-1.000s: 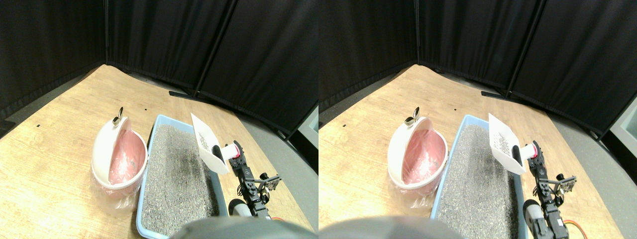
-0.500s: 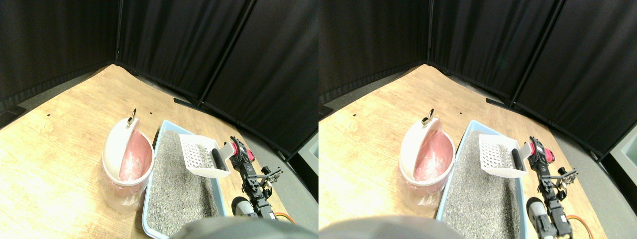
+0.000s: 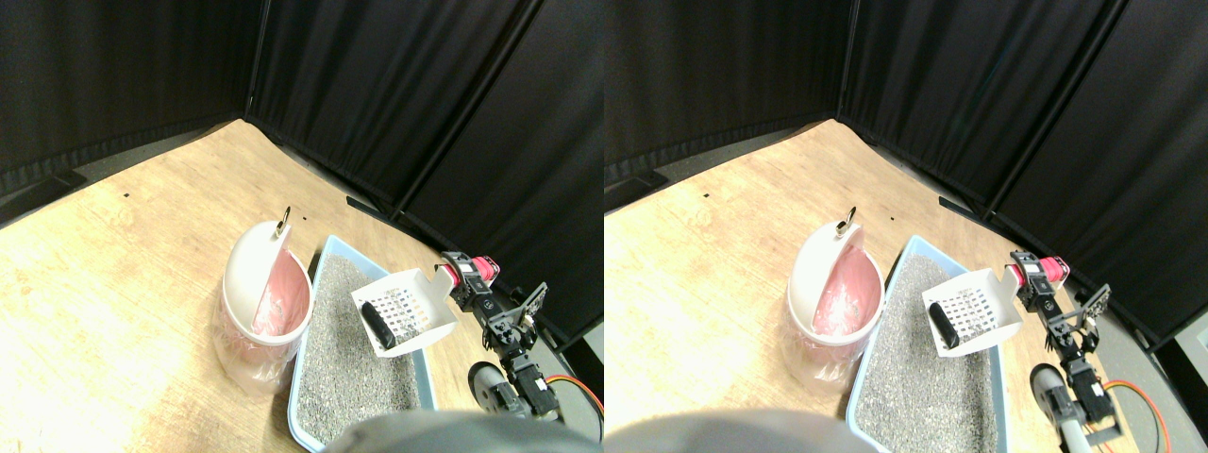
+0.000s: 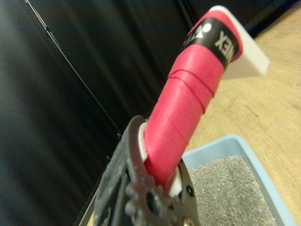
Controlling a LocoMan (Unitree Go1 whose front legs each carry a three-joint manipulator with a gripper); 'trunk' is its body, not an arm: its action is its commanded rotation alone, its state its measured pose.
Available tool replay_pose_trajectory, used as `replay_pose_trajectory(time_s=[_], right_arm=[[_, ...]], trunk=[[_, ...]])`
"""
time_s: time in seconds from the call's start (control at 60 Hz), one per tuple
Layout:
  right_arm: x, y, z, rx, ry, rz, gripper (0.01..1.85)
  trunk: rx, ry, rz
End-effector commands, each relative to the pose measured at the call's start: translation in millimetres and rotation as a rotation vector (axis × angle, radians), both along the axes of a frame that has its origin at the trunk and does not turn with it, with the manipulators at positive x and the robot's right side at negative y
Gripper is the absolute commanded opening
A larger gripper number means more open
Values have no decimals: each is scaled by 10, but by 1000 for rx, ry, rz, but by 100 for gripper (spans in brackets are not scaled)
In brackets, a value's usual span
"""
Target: Scoop (unimanual)
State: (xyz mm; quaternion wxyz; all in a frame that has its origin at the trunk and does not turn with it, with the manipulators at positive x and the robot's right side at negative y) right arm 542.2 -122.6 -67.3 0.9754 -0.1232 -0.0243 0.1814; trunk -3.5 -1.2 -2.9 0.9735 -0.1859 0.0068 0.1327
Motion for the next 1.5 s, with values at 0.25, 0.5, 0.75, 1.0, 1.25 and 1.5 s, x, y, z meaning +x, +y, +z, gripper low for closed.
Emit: replay_pose_trajectory(time_s=[0.25, 0.5, 0.75, 1.0, 1.25, 1.5], right_arm=[[69, 210, 34, 110, -7, 26, 6], [102, 358, -70, 176, 24, 30, 6], [152, 548, -54, 188, 43, 76, 6], [213, 686, 0, 171, 51, 100, 6], [240, 808, 13, 148, 70, 143, 6], [247, 913, 21, 70, 82, 199, 6]], trunk=[[-47, 21, 68], [-60, 19, 107], [-70, 19, 130], [-84, 18, 149], [-99, 22, 166], [-118, 25, 183]])
